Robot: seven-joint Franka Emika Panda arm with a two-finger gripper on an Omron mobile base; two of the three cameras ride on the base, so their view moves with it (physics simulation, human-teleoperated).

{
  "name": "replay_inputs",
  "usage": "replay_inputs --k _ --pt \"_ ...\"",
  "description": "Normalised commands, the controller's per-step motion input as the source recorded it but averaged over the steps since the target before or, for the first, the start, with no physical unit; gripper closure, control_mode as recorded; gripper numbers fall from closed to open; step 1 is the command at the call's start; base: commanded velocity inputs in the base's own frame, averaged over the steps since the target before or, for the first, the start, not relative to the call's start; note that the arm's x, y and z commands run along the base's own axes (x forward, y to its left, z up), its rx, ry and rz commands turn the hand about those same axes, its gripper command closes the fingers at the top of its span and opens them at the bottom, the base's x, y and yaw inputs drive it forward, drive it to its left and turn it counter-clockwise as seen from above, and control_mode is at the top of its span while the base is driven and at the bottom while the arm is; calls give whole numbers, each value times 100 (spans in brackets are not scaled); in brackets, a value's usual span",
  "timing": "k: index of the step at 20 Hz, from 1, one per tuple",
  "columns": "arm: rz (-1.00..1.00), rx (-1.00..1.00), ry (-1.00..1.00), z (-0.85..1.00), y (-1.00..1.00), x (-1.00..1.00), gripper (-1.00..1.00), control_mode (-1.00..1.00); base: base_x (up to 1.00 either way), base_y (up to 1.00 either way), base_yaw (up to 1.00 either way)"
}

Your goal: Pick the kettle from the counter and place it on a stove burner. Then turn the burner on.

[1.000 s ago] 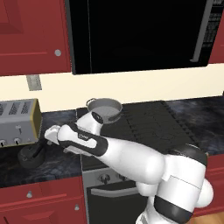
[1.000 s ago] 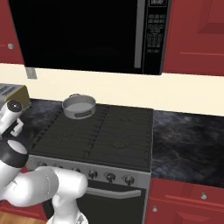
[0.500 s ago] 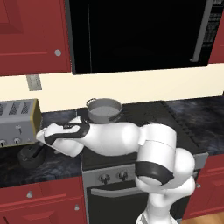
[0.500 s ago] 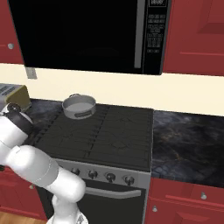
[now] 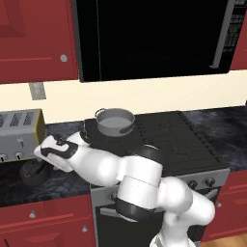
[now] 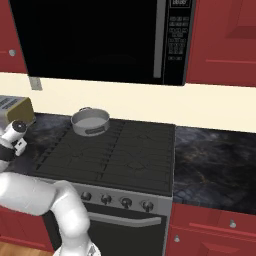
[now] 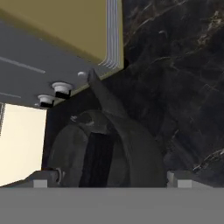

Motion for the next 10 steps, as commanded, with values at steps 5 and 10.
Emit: replay_inputs --k 5,10 --pt "-1 0 0 -23 43 34 -100 -100 0 0 0" --pt "-1 0 0 -19 50 35 100 -100 0 0 0"
